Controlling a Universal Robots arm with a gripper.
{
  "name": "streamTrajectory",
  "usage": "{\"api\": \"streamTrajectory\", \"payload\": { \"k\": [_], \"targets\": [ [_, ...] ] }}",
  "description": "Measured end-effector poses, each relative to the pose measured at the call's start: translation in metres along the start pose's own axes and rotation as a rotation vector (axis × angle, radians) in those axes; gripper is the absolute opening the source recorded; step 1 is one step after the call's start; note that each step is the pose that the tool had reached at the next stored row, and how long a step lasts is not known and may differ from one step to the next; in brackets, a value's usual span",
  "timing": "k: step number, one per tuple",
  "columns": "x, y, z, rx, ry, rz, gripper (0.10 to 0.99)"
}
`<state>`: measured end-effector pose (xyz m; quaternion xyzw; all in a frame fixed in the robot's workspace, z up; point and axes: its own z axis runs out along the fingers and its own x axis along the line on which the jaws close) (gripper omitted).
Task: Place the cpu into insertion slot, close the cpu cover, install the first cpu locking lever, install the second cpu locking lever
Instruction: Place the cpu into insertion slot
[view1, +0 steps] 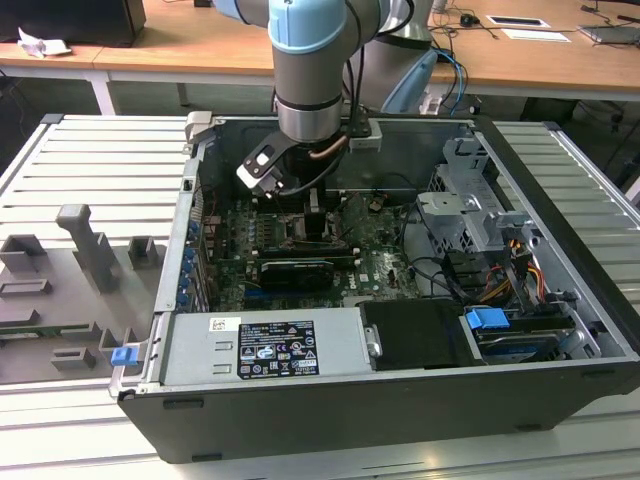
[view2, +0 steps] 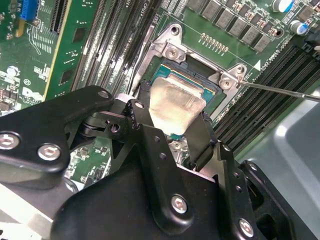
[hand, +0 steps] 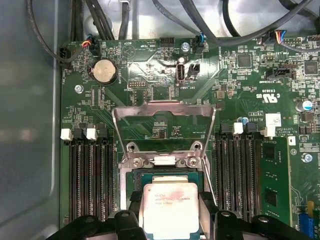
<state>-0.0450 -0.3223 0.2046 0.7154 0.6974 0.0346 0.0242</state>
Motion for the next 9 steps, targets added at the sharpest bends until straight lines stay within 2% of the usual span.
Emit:
{"api": "streamTrajectory", "payload": {
  "k": [5,9],
  "targets": [
    [0.0008,-0.0002,0.0022,0.000,-0.0004,0.000,0.529],
    [0.0009,-0.0003,0.0032,0.000,-0.0051,0.000,0.529]
  ]
}}
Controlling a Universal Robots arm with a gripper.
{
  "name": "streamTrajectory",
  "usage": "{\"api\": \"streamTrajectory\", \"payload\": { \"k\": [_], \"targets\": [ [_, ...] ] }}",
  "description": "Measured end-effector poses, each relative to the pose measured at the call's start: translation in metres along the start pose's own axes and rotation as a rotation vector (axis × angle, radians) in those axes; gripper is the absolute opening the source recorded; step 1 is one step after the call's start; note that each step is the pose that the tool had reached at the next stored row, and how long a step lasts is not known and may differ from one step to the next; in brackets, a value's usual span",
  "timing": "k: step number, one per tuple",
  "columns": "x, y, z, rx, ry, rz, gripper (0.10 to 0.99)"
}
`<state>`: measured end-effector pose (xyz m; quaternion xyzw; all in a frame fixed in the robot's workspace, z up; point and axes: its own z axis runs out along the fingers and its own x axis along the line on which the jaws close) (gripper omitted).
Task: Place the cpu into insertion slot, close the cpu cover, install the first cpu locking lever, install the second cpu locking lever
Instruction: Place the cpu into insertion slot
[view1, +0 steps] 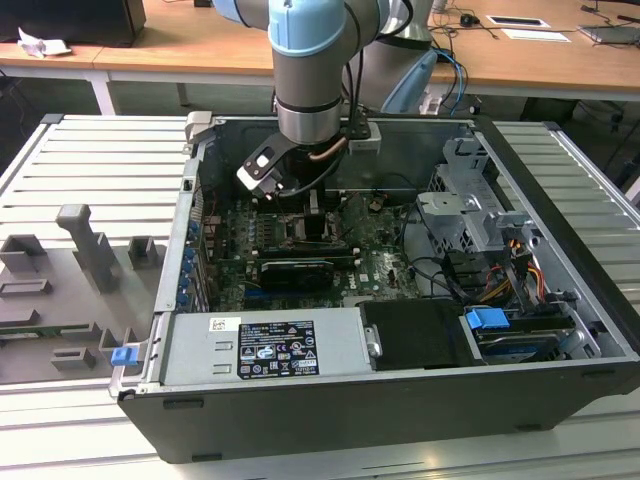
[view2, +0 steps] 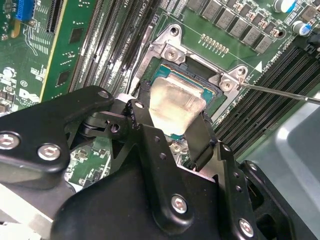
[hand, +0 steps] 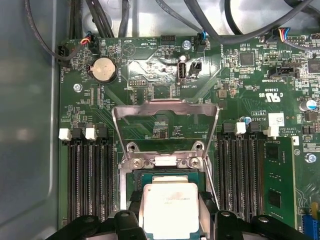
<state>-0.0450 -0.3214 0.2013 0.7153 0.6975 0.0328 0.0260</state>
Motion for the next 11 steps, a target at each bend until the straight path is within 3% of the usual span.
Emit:
{"api": "streamTrajectory", "payload": {
  "k": [2,11],
  "targets": [
    [0.0008,-0.0001,0.0001,0.000,0.0000,0.000,0.604],
    [0.0042,-0.0001,0.0006,0.000,0.0063,0.001,0.604]
  ]
}}
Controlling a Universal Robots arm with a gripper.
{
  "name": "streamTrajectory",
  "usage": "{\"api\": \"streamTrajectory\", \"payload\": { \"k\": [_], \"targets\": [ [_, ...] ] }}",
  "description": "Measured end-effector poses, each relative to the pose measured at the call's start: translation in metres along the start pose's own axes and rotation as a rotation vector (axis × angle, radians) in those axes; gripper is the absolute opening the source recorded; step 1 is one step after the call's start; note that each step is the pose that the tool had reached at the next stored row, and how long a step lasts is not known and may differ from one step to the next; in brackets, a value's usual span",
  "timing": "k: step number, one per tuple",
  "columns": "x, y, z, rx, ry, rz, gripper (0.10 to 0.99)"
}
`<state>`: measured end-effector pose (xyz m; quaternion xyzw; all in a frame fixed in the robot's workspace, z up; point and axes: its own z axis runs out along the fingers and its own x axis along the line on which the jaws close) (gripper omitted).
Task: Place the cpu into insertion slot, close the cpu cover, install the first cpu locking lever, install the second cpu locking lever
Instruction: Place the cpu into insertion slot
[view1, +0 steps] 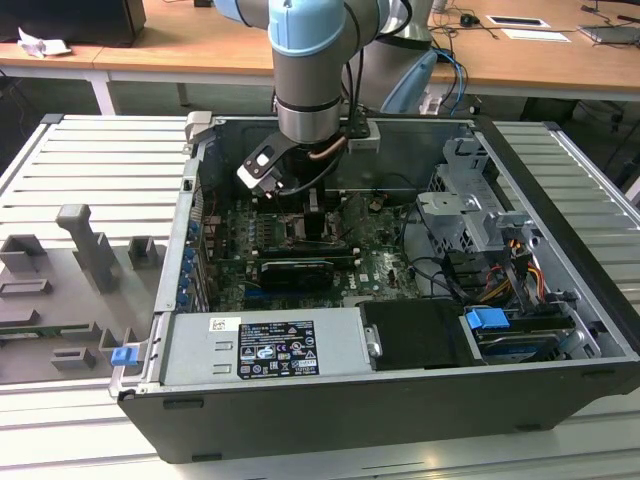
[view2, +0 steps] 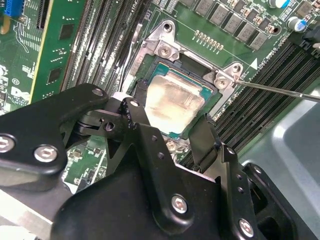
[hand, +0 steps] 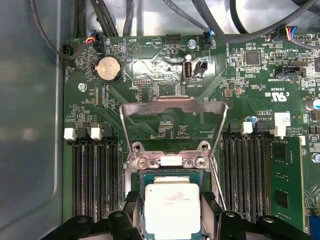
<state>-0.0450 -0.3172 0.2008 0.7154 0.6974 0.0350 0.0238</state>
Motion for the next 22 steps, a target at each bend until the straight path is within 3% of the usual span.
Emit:
{"api": "streamTrajectory", "payload": {
  "k": [13,17,18,21,22],
  "targets": [
    [-0.0026,0.0015,-0.0172,0.000,0.0000,0.000,0.592],
    [-0.0050,0.0017,-0.0187,0.000,0.0002,0.000,0.341],
    [-0.0054,0.0017,-0.0194,0.000,0.0000,0.000,0.341],
    [-0.0061,0.0019,-0.0207,0.000,0.0002,0.000,0.157],
    [-0.0066,0.0019,-0.0209,0.000,0.0002,0.000,0.157]
  ]
}}
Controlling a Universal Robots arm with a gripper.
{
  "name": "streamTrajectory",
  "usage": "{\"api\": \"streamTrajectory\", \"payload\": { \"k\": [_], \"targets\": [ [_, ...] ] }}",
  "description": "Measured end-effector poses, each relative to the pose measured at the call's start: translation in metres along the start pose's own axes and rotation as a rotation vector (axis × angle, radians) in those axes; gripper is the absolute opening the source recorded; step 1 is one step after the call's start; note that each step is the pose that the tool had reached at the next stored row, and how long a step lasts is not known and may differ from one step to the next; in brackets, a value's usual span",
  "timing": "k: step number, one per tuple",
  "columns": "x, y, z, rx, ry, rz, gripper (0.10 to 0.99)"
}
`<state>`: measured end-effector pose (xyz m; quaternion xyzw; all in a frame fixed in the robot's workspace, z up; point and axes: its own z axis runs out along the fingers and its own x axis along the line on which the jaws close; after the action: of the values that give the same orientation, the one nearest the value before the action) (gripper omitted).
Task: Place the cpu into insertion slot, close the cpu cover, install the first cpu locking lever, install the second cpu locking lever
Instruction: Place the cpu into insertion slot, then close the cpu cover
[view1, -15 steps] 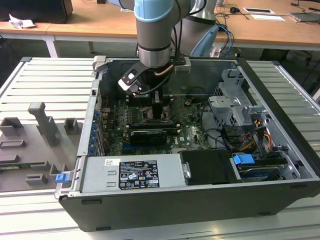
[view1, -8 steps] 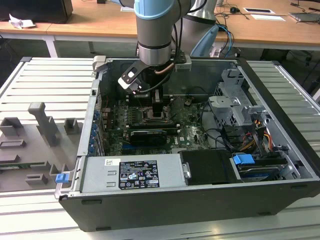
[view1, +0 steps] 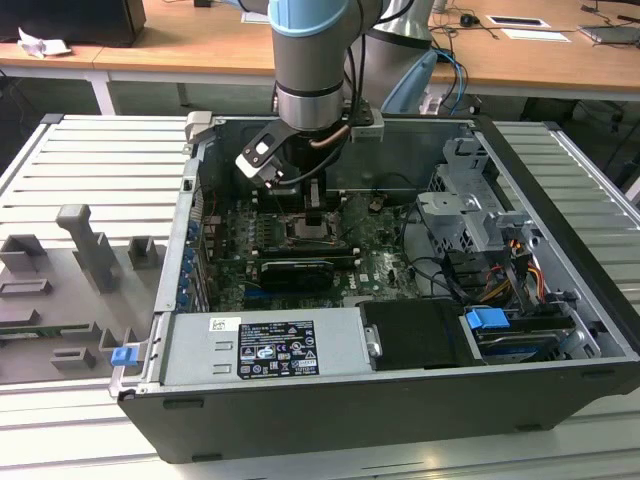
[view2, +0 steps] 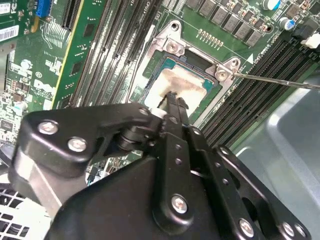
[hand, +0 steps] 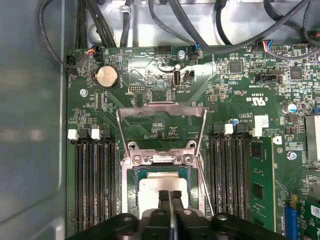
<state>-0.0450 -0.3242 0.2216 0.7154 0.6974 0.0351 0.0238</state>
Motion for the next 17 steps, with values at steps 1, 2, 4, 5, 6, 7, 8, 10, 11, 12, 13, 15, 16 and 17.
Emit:
{"api": "streamTrajectory", "payload": {
  "k": [1,2,4,5,6,7,8,10,11,12,13,15,16,17],
  "targets": [
    [-0.0003,0.0000,0.0000,0.000,0.0000,0.000,0.106],
    [-0.0005,0.0000,-0.0002,0.000,-0.0001,0.000,0.106],
    [-0.0005,0.0001,-0.0016,0.000,-0.0001,0.000,0.106],
    [-0.0005,0.0002,-0.0021,0.000,0.0000,0.000,0.106],
    [-0.0005,0.0002,-0.0024,0.000,-0.0001,0.000,0.106],
    [-0.0005,0.0002,-0.0029,0.000,0.0000,0.000,0.106],
    [-0.0005,0.0002,-0.0033,0.000,-0.0001,0.000,0.106],
    [-0.0005,0.0003,-0.0036,0.000,0.0001,0.000,0.106],
    [-0.0005,0.0006,-0.0037,0.000,0.0001,0.000,0.106],
    [-0.0005,0.0023,-0.0040,0.001,-0.0003,0.000,0.106],
    [-0.0005,0.0024,-0.0047,0.001,-0.0002,0.000,0.106],
    [-0.0004,0.0025,-0.0058,0.001,0.0000,0.000,0.106],
    [-0.0004,0.0025,-0.0058,0.001,0.0001,0.000,0.106],
    [-0.0007,0.0026,-0.0060,0.001,0.0003,0.000,0.106]
  ]
}}
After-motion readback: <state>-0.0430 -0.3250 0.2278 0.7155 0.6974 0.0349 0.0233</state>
